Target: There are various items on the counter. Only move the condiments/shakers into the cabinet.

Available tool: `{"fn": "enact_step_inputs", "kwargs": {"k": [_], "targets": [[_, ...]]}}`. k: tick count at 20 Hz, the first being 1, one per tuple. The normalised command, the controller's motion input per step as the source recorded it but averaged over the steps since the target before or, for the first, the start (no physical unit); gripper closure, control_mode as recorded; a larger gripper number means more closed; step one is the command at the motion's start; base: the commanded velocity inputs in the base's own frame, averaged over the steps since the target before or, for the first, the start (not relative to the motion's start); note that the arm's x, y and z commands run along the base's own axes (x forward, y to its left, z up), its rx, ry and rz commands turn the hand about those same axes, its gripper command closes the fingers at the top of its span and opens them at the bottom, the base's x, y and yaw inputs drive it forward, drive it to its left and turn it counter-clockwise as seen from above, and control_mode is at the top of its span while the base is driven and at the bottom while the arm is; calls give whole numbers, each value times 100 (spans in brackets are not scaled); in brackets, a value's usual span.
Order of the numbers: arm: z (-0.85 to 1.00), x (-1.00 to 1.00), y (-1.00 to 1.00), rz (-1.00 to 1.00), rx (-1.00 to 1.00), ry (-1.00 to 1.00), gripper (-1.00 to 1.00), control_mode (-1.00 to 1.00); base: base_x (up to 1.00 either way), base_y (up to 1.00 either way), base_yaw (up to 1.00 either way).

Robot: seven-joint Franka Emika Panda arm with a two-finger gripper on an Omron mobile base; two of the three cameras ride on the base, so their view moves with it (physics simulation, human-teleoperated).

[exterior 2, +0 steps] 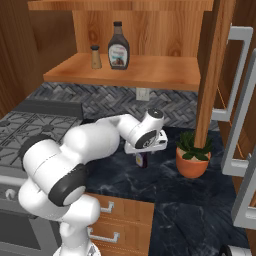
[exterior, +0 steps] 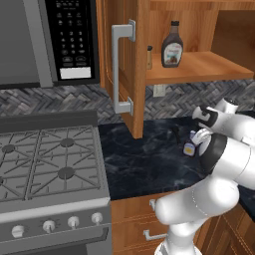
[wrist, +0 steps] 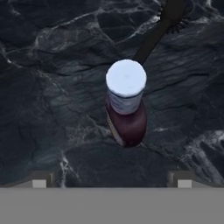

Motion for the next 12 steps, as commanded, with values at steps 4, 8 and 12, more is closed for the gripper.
{"fn": "enact_step_inputs", "kwargs": {"k": [4,8,12], "targets": [[-9,9,0,2,1,0,-100,-100,0,0,0],[-11,18,0,2,3,0,-100,-100,0,0,0],[-9,18,0,1,3,0,-100,-100,0,0,0]]}}
